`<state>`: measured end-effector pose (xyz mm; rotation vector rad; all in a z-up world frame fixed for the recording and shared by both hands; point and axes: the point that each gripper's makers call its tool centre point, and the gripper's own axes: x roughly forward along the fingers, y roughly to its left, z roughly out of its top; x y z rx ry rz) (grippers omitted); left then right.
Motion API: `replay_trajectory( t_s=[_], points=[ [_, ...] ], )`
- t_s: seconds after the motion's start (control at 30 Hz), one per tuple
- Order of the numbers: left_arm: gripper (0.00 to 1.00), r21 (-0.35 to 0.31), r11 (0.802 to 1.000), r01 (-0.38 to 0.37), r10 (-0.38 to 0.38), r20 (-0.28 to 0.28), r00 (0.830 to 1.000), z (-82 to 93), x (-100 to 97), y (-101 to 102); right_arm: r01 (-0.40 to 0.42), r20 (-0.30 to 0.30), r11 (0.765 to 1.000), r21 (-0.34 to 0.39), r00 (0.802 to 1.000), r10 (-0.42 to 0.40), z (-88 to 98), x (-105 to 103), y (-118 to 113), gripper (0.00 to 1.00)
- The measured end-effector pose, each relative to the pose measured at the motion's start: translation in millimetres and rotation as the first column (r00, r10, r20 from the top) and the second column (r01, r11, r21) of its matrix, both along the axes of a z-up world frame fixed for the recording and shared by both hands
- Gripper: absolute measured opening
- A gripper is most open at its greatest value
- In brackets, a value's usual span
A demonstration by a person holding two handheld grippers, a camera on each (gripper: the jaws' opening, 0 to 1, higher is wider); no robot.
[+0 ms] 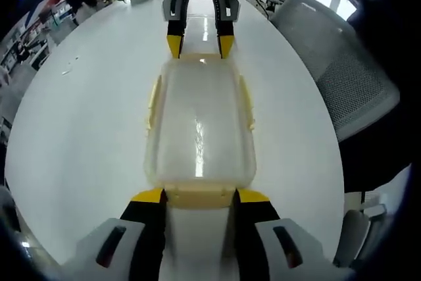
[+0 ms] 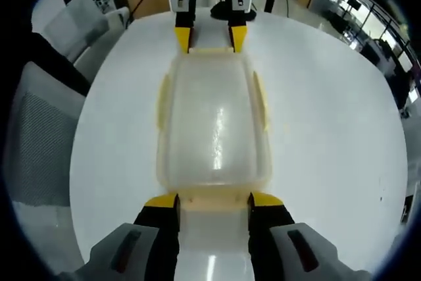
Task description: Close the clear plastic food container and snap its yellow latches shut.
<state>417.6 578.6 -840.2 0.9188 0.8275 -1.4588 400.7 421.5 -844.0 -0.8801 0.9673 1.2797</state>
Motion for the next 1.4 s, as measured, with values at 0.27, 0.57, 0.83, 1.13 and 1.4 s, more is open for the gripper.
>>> replay_trajectory(
  t_s=[0.27, 0.57, 0.83, 1.13, 1.4],
  points=[
    [0.39, -0.001, 1.000, -0.012, 0.012, 0.002, 1.000, 0.8, 0.4, -1, 0.013, 0.000, 1.000, 0.007, 1.000, -0.013, 0.4, 2, -1, 0.39],
    [0.38, 0.048, 0.999, -0.026, 0.027, -0.006, 1.000, 4.7, -2.1, 3, -0.001, 0.012, 1.000, 0.024, 1.000, 0.001, 10.5, 0, 2, 0.39],
    [0.38, 0.050, 0.999, -0.016, 0.016, 0.011, 1.000, 18.1, 0.8, 5, 0.001, 0.022, 0.999, 0.044, 1.000, -0.002, 20.0, 2, 4, 0.39],
    [0.38, 0.033, 0.999, -0.011, 0.011, 0.008, 1.000, 31.9, 0.4, 2, 0.000, 0.017, 0.998, 0.064, 1.000, -0.001, 35.0, 1, 0, 0.39],
    [0.38, 0.034, 0.999, -0.011, 0.011, 0.005, 1.000, 39.1, 2.3, 0, 0.002, 0.015, 0.998, 0.065, 1.000, -0.003, 44.4, 3, -1, 0.39]
  ],
)
